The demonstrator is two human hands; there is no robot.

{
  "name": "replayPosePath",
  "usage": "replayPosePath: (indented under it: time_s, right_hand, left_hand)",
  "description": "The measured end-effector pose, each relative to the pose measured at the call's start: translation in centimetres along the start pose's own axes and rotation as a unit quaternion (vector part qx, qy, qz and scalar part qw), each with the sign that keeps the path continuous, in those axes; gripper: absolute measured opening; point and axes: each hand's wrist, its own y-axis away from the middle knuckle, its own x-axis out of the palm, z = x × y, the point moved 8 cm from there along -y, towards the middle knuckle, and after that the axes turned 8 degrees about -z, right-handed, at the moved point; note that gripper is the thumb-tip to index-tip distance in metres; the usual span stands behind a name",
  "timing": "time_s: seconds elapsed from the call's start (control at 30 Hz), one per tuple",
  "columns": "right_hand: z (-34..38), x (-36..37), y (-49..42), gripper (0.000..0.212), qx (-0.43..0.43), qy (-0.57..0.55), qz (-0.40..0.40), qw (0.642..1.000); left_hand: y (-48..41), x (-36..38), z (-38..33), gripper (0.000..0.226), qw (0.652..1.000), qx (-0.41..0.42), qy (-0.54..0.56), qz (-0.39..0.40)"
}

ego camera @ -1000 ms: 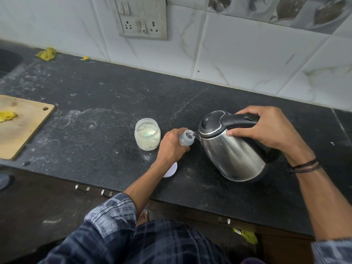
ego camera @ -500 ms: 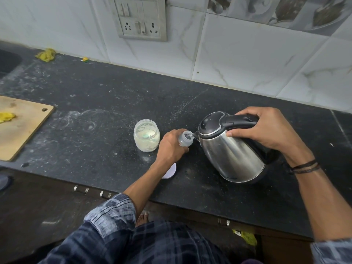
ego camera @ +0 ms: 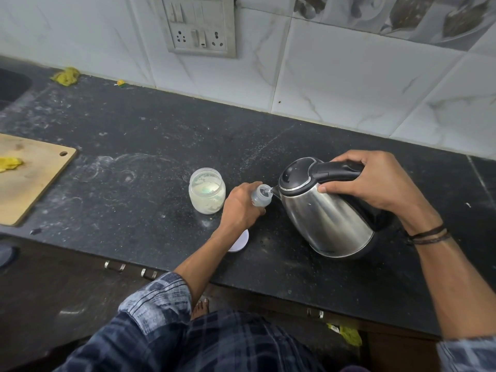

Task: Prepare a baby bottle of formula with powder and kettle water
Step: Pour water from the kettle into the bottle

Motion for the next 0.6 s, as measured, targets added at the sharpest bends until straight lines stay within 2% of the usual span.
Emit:
replayPosePath:
  time_s: [0.33,0.6]
  right_hand:
    - [0.25,0.01,0.20,0.043,0.001,0.004,0.002,1.000]
    - [0.26,0.01,0.20,0.043,0.002,0.005,-0.001,1.000]
  left_hand:
    - [0.26,-0.17,-0.36,0.038,1.000,0.017,-0.006,0.000]
    - [0.30,-0.25,-0.46,0.041,1.000,0.022,-0.001,-0.004]
